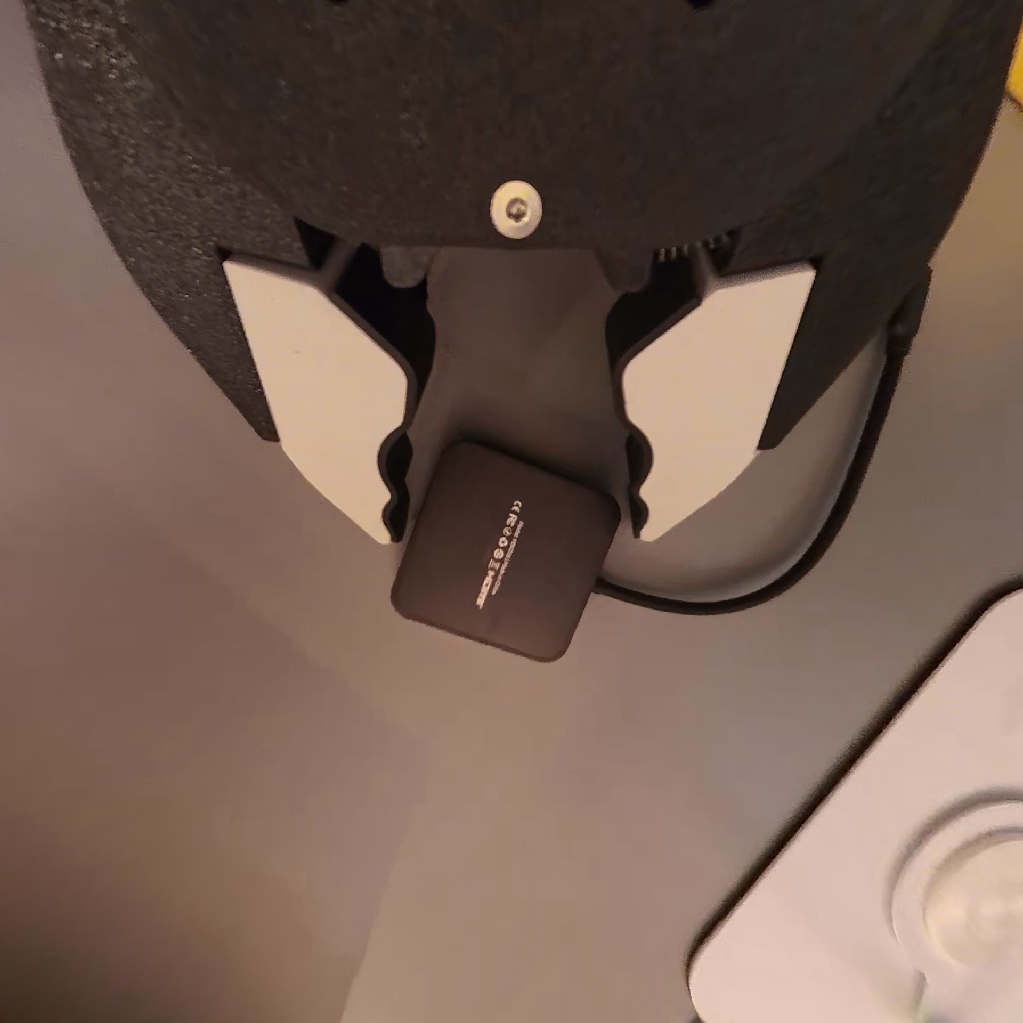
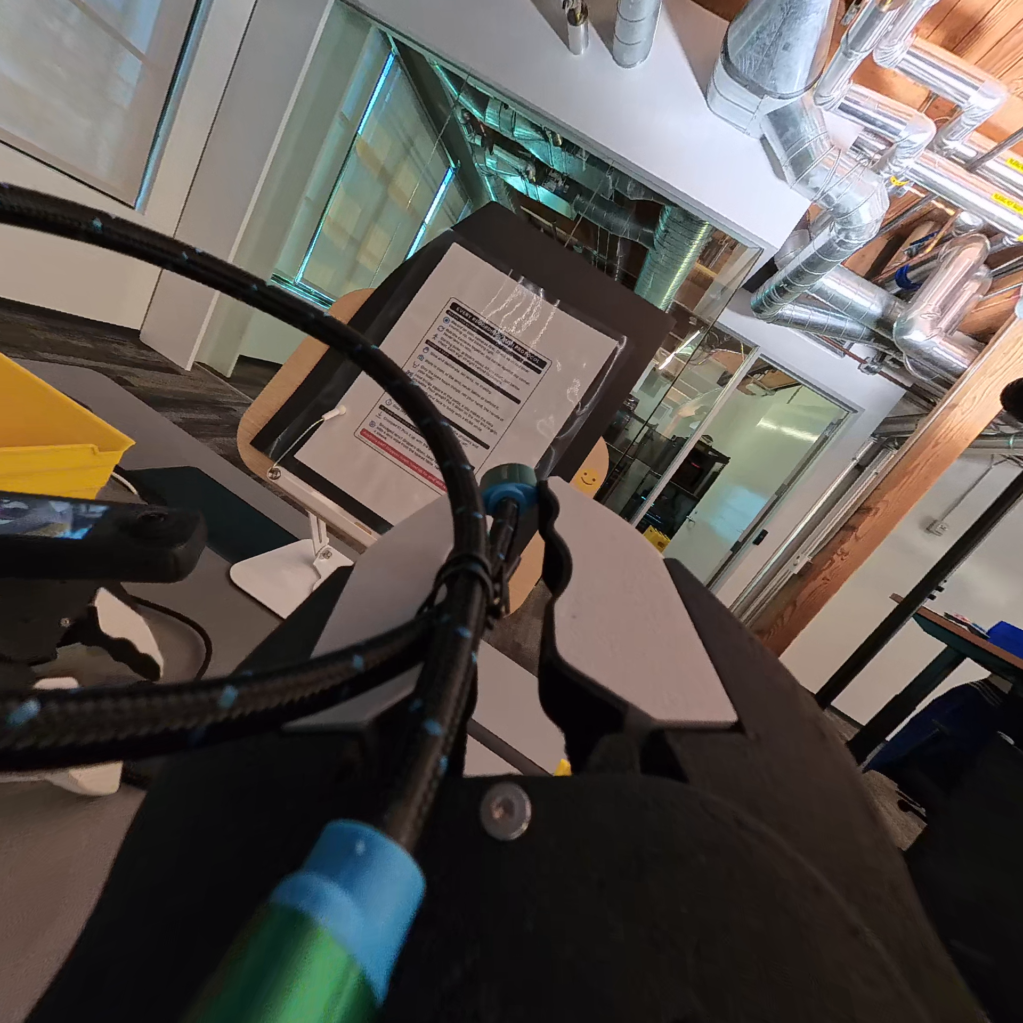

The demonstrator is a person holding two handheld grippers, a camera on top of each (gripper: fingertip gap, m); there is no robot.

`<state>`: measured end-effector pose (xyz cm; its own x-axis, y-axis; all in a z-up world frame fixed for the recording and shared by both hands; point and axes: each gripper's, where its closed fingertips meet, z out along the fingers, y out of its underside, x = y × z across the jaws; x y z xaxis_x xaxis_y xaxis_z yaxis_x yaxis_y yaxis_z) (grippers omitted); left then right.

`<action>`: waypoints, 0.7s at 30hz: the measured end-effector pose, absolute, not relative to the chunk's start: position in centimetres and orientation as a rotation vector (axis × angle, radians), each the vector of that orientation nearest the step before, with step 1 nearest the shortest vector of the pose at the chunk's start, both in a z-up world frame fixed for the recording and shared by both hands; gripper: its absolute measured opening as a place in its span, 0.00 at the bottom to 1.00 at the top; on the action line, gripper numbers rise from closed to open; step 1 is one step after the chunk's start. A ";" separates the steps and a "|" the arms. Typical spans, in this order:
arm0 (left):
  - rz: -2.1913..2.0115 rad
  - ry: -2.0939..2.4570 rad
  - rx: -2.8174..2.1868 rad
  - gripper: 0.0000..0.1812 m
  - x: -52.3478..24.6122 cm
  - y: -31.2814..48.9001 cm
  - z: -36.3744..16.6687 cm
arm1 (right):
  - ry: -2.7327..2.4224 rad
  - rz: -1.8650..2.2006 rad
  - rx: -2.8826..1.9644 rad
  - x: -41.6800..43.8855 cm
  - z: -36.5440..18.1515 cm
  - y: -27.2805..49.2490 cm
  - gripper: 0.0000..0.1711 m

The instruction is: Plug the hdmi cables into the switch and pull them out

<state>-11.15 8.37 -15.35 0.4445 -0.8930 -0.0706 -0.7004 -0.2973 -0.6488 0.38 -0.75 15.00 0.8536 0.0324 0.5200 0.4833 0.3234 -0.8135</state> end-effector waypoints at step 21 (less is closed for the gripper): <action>-1.391 1.491 -1.940 0.40 -7.6 -2.3 -9.1 | -0.470 -0.307 -1.196 2.1 16.3 -1.5 0.12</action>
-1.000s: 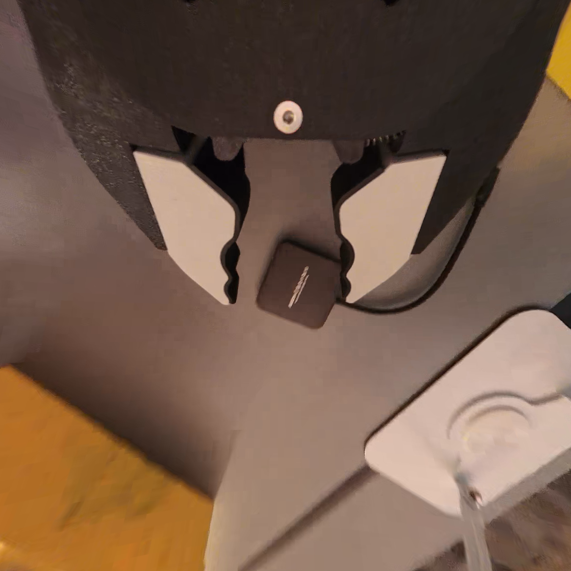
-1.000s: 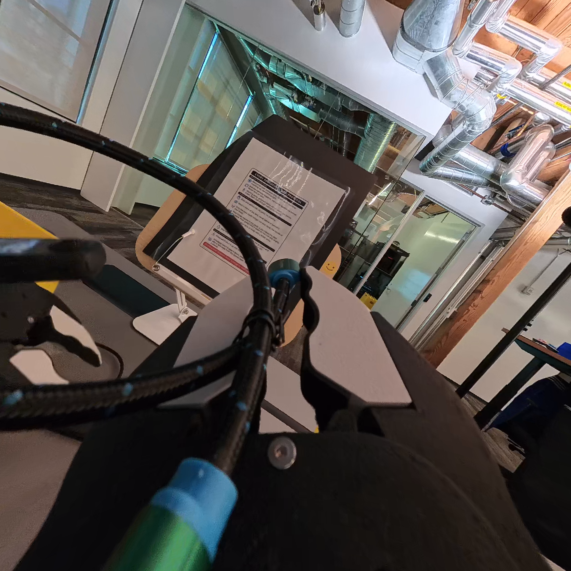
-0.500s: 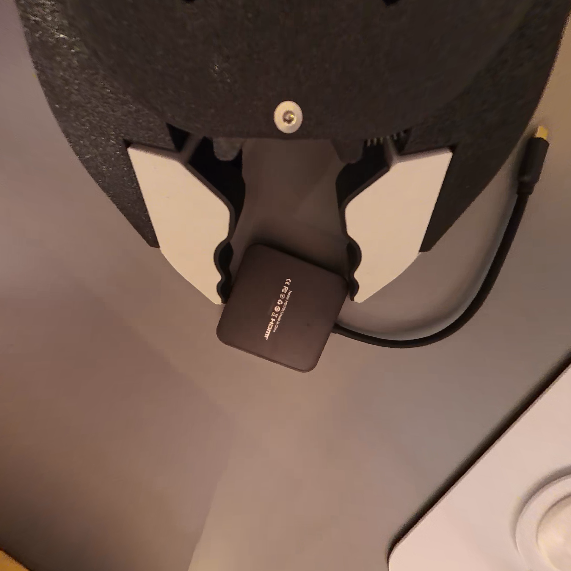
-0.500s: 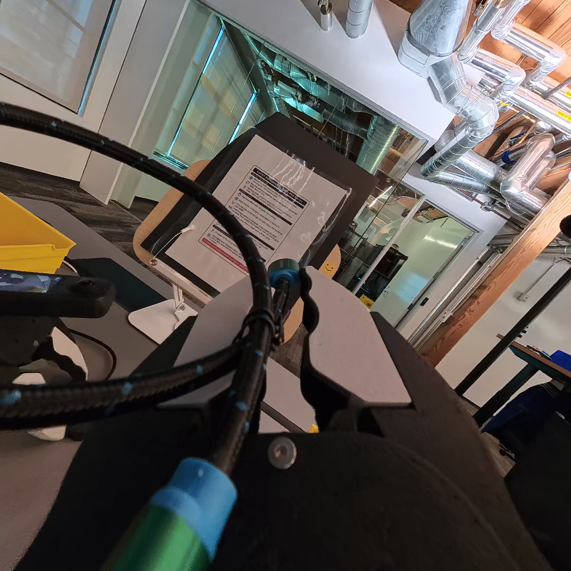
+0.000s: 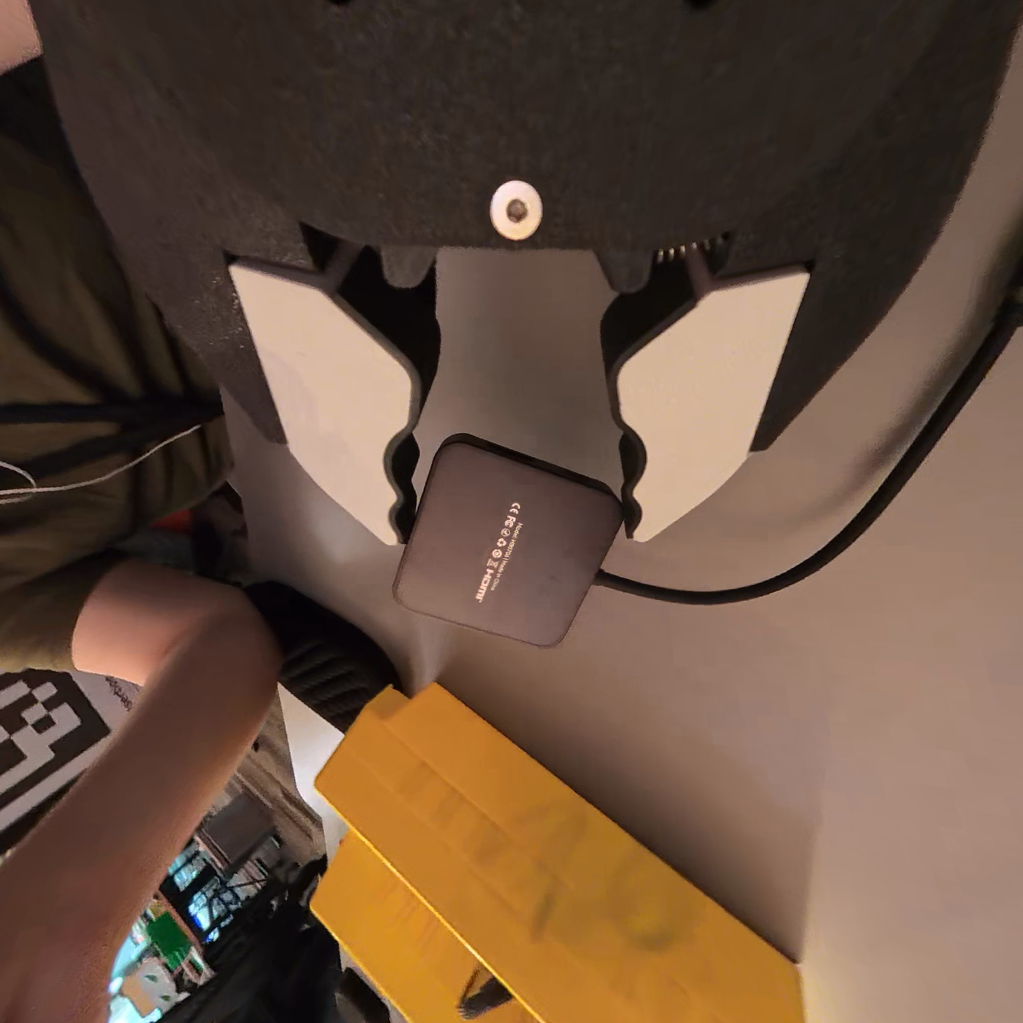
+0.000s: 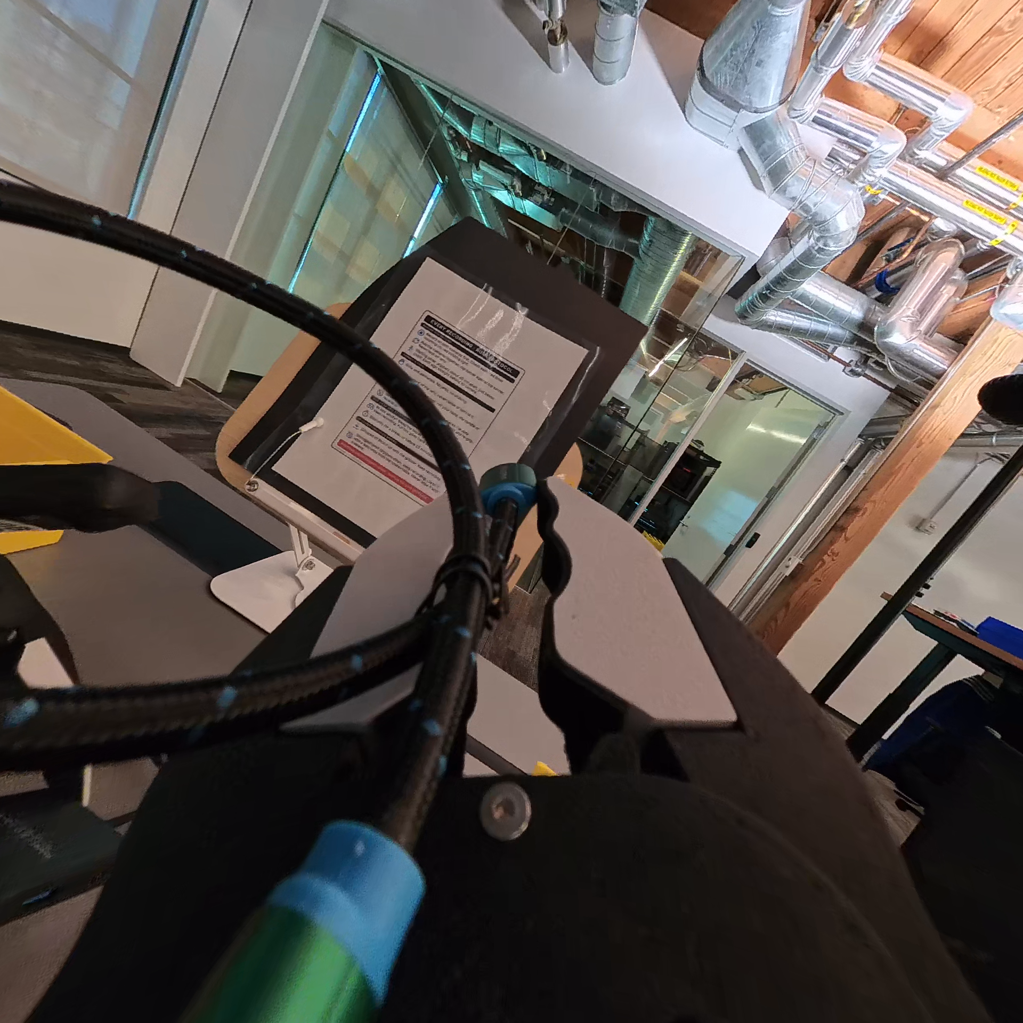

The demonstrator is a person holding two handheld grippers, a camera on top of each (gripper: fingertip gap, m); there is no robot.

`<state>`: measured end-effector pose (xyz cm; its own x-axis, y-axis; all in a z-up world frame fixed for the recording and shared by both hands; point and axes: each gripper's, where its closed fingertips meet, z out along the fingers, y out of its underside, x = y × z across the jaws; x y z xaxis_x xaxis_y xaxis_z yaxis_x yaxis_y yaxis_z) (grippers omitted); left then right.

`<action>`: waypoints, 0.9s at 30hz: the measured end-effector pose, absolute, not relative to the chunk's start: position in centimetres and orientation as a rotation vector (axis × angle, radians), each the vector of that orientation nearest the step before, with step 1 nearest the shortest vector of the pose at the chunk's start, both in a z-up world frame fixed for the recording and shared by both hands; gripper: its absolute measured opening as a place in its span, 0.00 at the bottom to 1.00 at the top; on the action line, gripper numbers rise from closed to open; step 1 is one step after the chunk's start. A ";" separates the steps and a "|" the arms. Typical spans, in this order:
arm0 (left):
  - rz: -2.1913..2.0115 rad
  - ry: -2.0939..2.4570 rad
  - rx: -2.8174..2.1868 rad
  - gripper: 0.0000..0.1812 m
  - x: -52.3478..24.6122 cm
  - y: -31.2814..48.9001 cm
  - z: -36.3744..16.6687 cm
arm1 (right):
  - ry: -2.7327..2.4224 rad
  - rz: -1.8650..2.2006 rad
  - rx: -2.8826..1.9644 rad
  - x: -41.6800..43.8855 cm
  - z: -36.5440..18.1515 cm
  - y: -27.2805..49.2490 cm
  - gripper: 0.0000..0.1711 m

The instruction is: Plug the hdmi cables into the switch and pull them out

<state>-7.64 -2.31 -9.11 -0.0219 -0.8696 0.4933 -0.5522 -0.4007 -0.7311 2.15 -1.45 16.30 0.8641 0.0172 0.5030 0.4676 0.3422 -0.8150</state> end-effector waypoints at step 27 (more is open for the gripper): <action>-1.645 1.689 -1.737 0.39 -8.8 -6.6 -7.9 | -0.459 -0.293 -1.226 3.5 16.2 -1.0 0.12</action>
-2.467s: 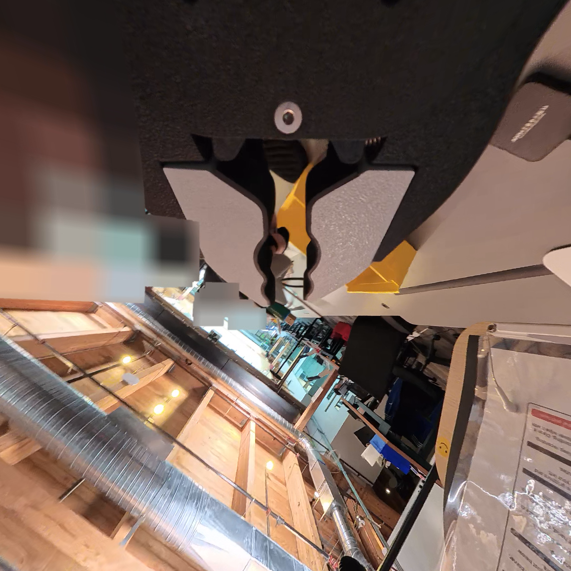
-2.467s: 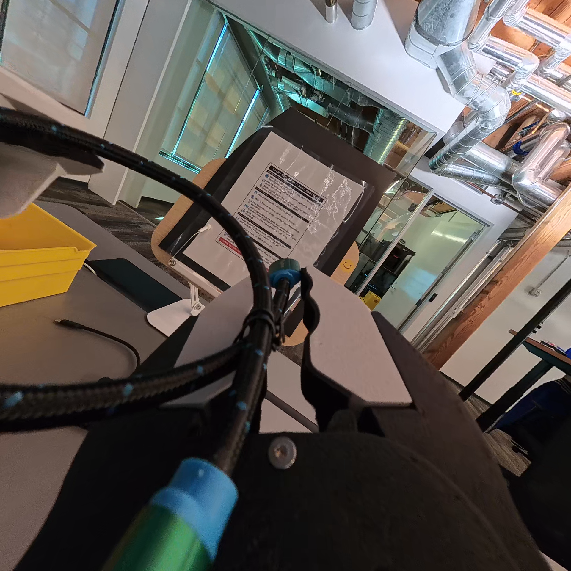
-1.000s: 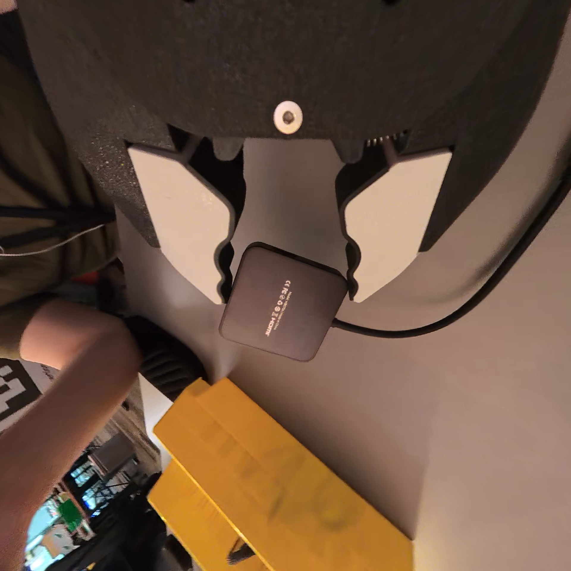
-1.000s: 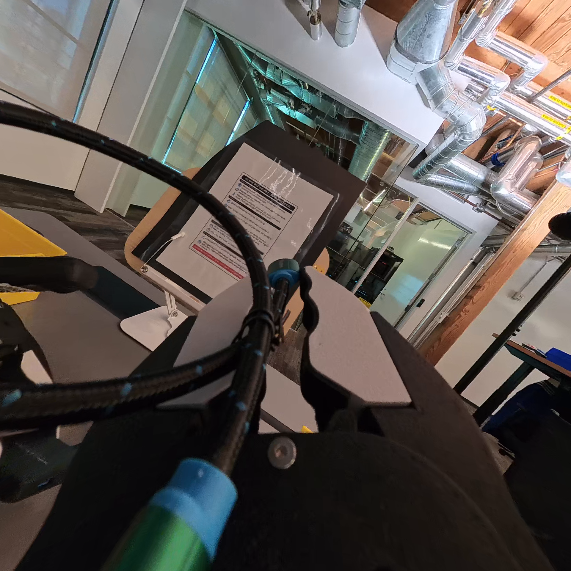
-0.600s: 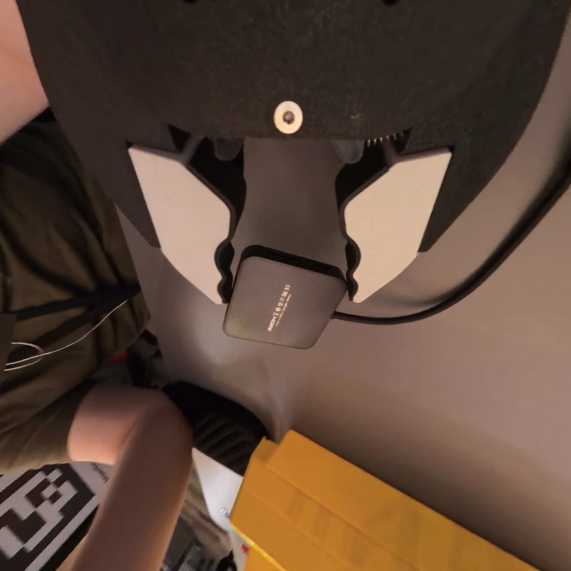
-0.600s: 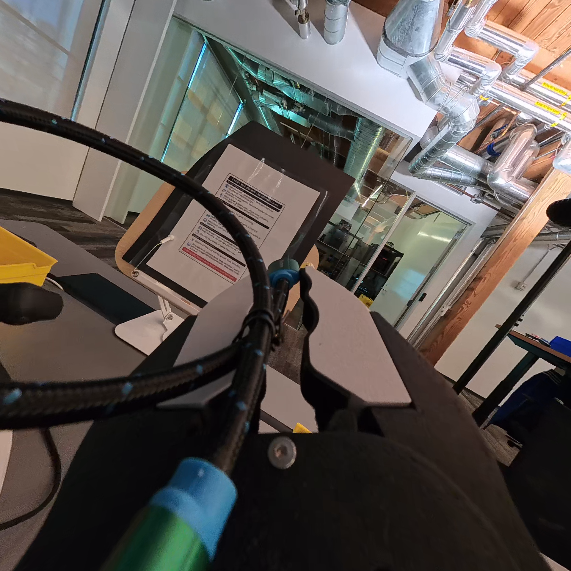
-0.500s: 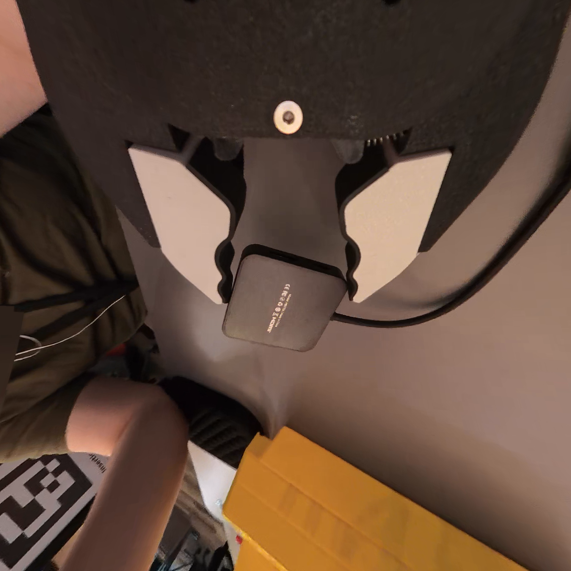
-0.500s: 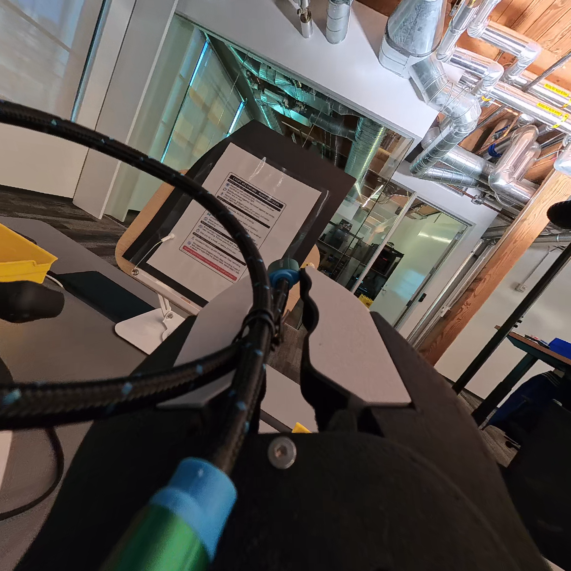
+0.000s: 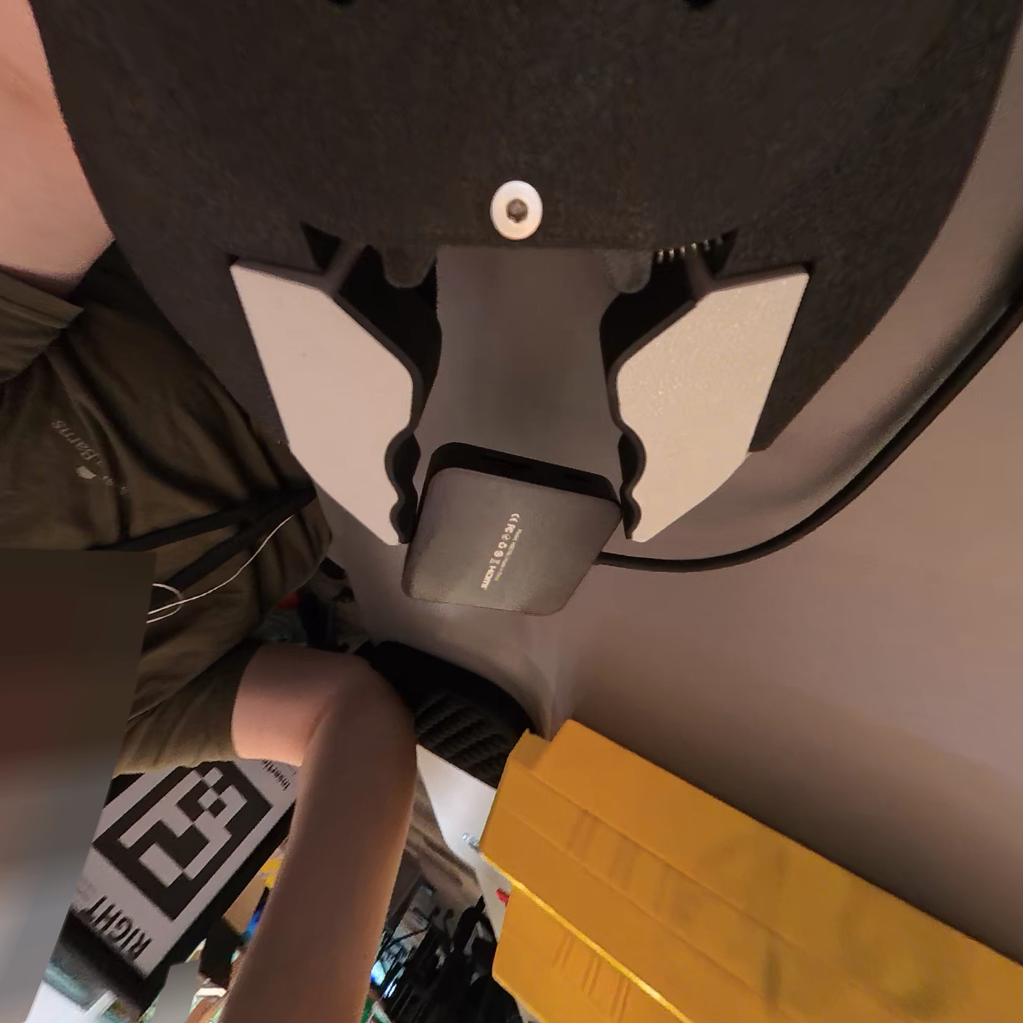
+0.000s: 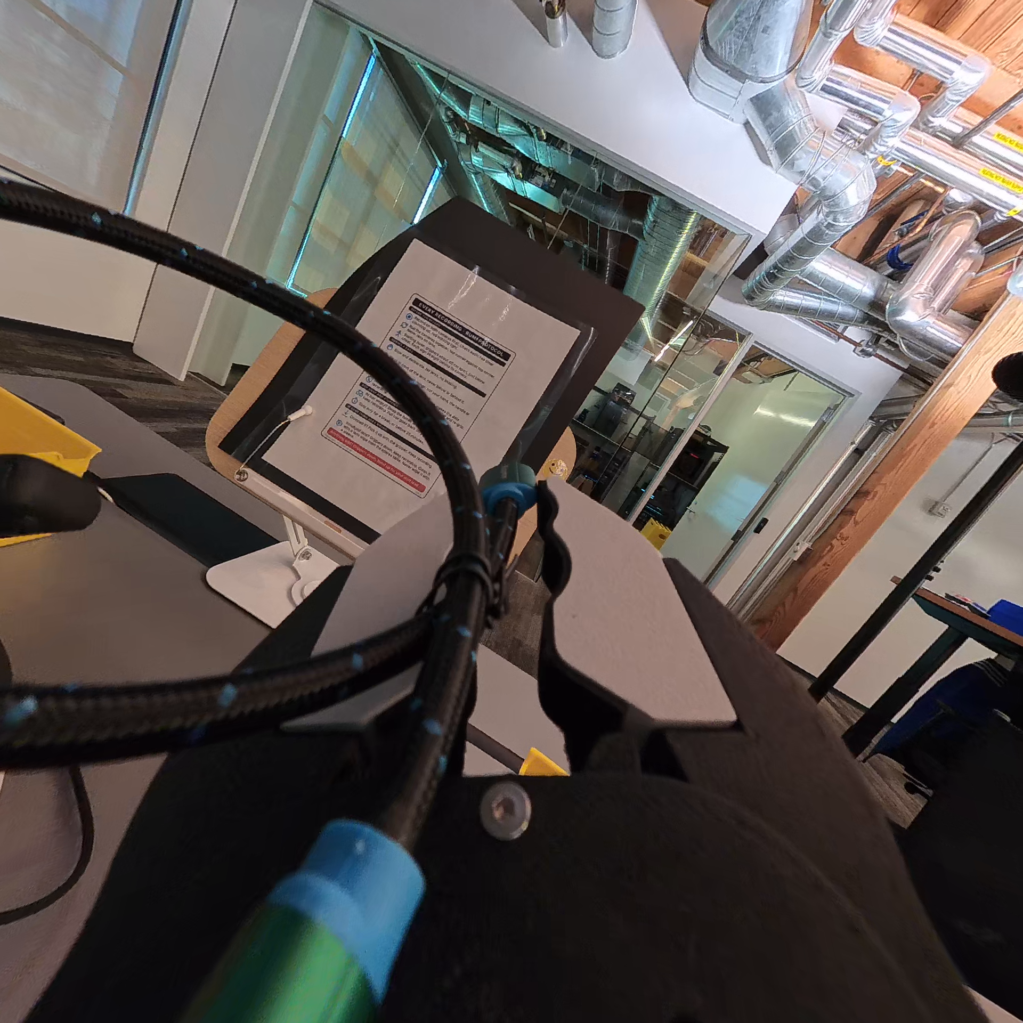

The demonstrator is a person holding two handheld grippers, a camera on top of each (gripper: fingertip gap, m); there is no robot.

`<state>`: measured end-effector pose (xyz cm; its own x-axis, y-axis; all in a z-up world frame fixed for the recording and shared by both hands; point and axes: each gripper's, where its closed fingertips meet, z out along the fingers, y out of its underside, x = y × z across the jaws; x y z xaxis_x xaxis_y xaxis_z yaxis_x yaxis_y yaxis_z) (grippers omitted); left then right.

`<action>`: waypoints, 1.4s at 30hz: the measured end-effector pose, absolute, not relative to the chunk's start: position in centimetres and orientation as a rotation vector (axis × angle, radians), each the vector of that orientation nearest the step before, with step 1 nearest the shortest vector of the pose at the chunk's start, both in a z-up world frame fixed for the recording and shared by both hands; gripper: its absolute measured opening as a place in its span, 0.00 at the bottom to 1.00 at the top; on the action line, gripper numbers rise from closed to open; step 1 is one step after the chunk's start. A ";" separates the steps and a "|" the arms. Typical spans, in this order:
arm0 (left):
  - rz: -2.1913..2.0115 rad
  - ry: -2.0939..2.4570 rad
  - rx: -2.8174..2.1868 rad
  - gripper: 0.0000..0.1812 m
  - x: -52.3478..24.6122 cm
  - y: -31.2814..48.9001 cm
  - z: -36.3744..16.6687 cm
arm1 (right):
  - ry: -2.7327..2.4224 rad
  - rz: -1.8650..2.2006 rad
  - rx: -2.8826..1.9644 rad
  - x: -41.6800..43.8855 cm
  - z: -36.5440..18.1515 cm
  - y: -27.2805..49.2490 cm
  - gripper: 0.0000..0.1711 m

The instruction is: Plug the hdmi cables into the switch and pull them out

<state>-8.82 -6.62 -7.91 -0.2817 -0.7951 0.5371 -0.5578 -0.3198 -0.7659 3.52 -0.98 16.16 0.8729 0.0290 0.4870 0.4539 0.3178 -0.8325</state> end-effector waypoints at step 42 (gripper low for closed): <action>-0.973 1.883 -2.050 0.39 -11.0 -6.0 -14.1 | -0.471 -0.312 -1.245 4.3 15.8 -0.3 0.12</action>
<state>-11.05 -6.04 -14.15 -0.0238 -0.9429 0.3321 -0.8161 -0.1736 -0.5512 4.29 -0.27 15.78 0.8637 0.0272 0.5033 0.4737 0.2974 -0.8289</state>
